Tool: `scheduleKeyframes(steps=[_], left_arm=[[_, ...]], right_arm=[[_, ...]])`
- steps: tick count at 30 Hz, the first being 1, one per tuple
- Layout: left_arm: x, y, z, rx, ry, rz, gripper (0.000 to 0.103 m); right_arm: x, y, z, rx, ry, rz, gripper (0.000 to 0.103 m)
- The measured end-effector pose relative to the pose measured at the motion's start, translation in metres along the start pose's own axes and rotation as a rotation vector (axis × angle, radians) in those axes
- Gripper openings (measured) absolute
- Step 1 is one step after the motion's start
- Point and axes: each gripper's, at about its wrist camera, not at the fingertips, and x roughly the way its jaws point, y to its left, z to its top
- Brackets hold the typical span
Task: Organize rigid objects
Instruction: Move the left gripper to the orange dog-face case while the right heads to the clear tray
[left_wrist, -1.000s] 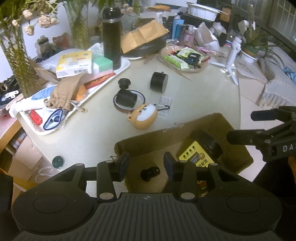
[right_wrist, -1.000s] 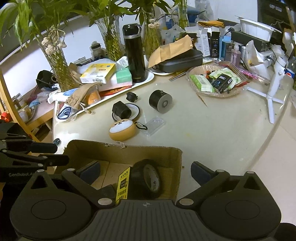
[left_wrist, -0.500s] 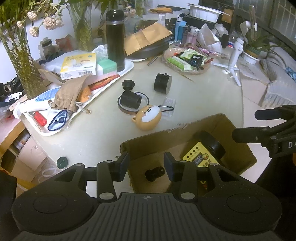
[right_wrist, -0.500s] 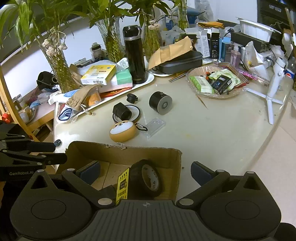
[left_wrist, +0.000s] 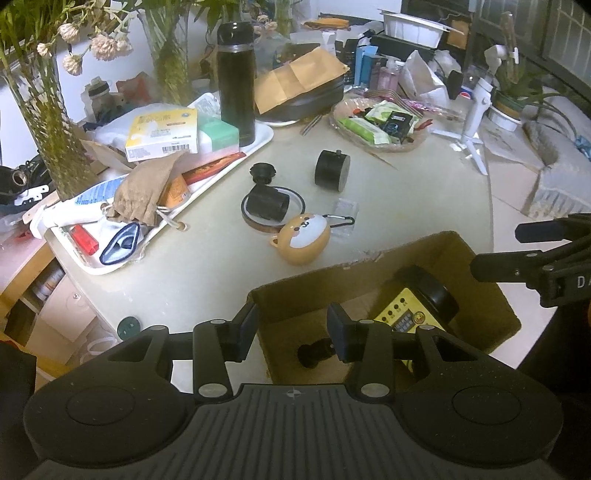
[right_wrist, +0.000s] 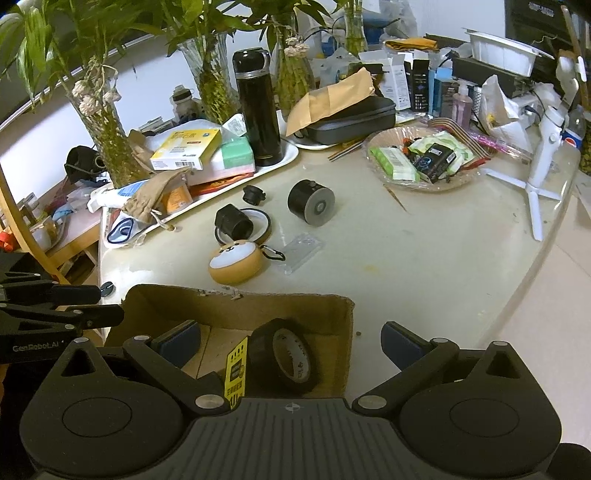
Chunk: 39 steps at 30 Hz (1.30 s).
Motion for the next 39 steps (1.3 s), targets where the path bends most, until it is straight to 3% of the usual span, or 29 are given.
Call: scheduleKeyframes(steps=[18, 24, 25, 26, 28, 33, 39], left_arm=[[0.015, 0.004, 0.014, -0.014, -0.040, -0.026, 0.041], [0.022, 0.008, 0.019, -0.022, -0.038, -0.030, 0.041], [0.023, 0.009, 0.020, -0.022, -0.039, -0.030, 0.044], [0.024, 0.010, 0.021, -0.021, -0.042, -0.028, 0.055], [0.026, 0.012, 0.023, -0.018, -0.054, -0.024, 0.067], [0.037, 0.014, 0.030, 0.011, -0.051, -0.027, 0.068], [0.058, 0.017, 0.039, 0.034, -0.022, -0.090, 0.068]], right_arm=[[0.005, -0.014, 0.005, 0.007, -0.010, -0.020, 0.103], [0.018, -0.026, 0.014, 0.051, -0.019, 0.020, 0.103], [0.020, -0.027, 0.015, 0.055, -0.023, 0.027, 0.103], [0.022, -0.028, 0.017, 0.054, -0.027, 0.032, 0.103], [0.027, -0.028, 0.021, 0.051, -0.031, 0.034, 0.103], [0.040, -0.029, 0.029, 0.034, -0.040, 0.049, 0.103], [0.052, -0.032, 0.039, 0.035, -0.046, 0.056, 0.103]])
